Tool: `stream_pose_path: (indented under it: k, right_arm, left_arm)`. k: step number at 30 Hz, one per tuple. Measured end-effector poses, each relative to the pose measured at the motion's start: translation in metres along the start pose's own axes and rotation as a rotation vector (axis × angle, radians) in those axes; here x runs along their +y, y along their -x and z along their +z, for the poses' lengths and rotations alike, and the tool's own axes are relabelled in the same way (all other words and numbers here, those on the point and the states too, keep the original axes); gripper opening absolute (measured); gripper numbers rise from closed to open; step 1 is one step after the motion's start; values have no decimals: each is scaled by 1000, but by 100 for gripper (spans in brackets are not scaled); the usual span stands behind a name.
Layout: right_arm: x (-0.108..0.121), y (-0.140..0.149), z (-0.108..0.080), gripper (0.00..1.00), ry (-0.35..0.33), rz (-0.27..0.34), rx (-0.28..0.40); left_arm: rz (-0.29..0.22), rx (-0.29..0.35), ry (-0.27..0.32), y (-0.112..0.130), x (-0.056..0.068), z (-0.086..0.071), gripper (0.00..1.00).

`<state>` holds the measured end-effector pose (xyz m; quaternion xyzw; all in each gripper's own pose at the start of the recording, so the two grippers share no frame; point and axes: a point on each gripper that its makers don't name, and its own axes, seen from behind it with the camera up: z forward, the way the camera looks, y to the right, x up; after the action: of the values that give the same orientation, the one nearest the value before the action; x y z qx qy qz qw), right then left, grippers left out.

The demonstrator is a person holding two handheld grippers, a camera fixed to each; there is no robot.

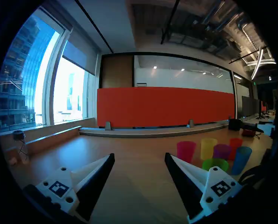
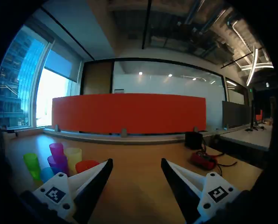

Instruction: Pour water

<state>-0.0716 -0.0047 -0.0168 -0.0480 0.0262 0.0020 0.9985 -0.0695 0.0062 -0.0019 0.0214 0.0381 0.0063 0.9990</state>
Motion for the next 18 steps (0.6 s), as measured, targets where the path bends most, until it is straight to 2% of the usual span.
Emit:
stream_pose_path:
  k: [18]
  right_arm:
    - [1,0,-1,100,-8,9,-4]
  left_arm:
    - [0,0,0,1,0,1,100]
